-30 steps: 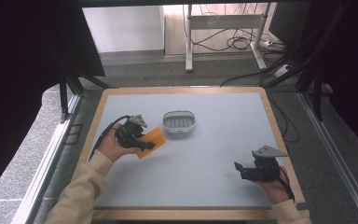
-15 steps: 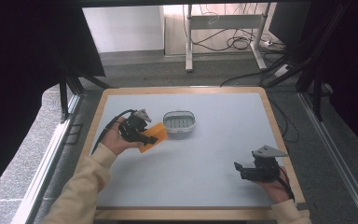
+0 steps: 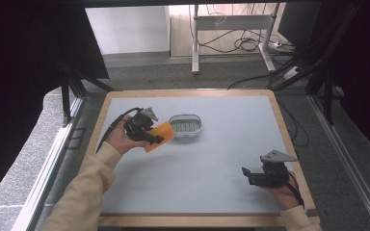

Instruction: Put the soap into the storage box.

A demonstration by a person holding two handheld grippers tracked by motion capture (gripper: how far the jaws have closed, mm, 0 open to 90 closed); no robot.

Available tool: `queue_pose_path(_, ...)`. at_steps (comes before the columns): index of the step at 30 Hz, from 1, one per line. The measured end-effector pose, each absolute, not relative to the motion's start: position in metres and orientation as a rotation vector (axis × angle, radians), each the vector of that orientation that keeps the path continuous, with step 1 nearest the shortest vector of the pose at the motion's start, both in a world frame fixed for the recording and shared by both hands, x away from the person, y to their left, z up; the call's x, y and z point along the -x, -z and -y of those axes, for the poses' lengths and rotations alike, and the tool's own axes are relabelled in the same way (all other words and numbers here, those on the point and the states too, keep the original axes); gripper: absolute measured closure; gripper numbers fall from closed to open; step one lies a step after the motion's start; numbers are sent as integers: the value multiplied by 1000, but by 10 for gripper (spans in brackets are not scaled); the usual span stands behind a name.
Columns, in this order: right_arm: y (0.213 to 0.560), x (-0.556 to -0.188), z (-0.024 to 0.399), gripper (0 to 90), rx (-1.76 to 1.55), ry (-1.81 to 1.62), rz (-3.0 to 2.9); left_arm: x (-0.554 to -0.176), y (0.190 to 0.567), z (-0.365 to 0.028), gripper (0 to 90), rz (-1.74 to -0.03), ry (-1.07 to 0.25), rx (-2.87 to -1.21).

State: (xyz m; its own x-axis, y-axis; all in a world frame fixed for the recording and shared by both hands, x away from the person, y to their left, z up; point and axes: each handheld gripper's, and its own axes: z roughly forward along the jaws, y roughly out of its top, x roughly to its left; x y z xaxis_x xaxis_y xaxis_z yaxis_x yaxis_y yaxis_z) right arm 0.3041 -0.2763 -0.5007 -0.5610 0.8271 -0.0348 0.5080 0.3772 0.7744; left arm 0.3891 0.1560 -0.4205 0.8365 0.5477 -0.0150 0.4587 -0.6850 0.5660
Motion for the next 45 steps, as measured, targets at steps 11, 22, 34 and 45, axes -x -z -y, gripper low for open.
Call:
queue_pose_path(11, 501, -304, 277, 156, -1158, -1032, -2220, -404, 420, -147, 619, -672, -215, -2465)
queue_pose_path(22, 501, -305, 278, 159, -1170, -1020, -2217, -411, 416, -140, 619, -652, -223, -2475)
queue_pose_path(34, 501, -305, 279, 161, -1177, -1016, -2214, -420, 410, -132, 619, -623, -219, -2485)
queue_pose_path(45, 501, -306, 278, 161, -1170, -1018, -2215, -430, 403, -124, 619, -600, -222, -2511)
